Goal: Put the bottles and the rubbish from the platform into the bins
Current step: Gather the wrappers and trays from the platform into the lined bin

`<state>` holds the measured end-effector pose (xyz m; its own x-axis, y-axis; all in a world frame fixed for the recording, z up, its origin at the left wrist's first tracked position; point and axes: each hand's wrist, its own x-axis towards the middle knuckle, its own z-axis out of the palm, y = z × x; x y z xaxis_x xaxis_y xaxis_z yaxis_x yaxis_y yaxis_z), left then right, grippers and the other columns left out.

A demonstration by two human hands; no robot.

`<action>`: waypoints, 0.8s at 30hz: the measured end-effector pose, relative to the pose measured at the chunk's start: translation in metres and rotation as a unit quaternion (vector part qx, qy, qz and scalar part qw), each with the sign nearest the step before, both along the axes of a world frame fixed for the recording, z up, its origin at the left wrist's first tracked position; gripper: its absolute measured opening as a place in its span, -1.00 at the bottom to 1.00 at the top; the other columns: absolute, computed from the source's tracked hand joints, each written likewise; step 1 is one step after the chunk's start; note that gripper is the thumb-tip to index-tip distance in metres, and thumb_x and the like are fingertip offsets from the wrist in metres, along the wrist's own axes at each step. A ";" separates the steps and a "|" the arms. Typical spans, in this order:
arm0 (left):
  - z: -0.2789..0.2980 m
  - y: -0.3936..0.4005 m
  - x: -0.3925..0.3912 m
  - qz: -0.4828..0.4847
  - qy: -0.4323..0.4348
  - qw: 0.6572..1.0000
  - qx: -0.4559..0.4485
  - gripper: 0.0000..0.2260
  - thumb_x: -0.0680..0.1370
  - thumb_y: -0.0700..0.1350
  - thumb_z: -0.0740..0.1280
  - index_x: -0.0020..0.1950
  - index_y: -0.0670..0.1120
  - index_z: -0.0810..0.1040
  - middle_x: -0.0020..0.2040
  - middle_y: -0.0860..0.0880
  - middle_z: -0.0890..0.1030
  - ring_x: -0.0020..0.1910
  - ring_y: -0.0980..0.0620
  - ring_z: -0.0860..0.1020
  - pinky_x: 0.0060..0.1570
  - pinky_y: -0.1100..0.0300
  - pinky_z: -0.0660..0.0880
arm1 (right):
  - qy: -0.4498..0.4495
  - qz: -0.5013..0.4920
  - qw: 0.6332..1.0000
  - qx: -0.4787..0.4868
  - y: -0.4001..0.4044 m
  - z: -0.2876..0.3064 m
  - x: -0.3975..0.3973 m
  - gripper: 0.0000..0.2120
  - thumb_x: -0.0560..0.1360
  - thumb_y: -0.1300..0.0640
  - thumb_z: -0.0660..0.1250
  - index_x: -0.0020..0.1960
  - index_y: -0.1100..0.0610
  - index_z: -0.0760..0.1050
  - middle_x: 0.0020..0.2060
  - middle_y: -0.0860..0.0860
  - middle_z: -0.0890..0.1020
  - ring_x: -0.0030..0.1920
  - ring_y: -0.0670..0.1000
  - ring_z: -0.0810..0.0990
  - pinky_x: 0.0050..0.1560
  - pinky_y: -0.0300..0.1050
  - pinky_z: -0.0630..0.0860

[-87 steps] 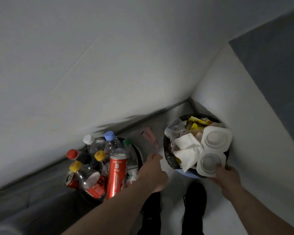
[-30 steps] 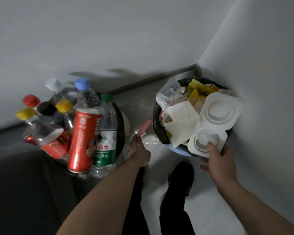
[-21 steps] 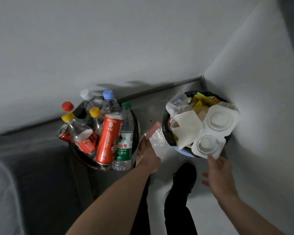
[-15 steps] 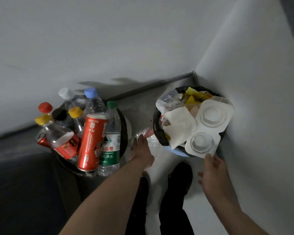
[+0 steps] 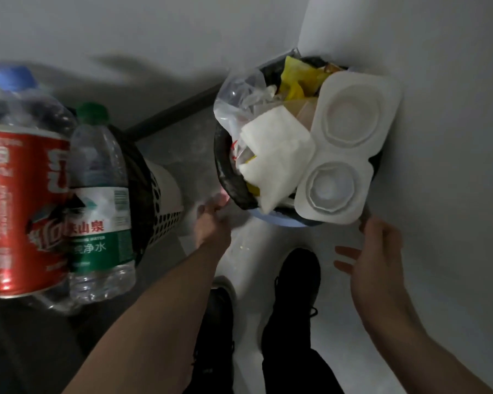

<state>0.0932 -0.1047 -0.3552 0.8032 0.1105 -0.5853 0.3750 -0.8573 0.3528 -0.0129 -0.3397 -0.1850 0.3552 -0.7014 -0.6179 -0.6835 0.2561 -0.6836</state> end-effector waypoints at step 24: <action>0.348 -0.102 0.073 -0.349 -0.116 0.930 -0.010 -0.48 0.48 -0.17 0.29 0.45 0.02 0.37 0.34 0.01 0.38 0.27 -0.07 0.37 0.22 0.05 0.36 | 0.065 0.327 0.919 -0.210 -0.034 0.219 0.087 -0.52 0.60 0.05 0.28 0.49 0.08 0.29 0.42 0.04 0.38 0.40 0.10 0.38 0.34 0.05 0.38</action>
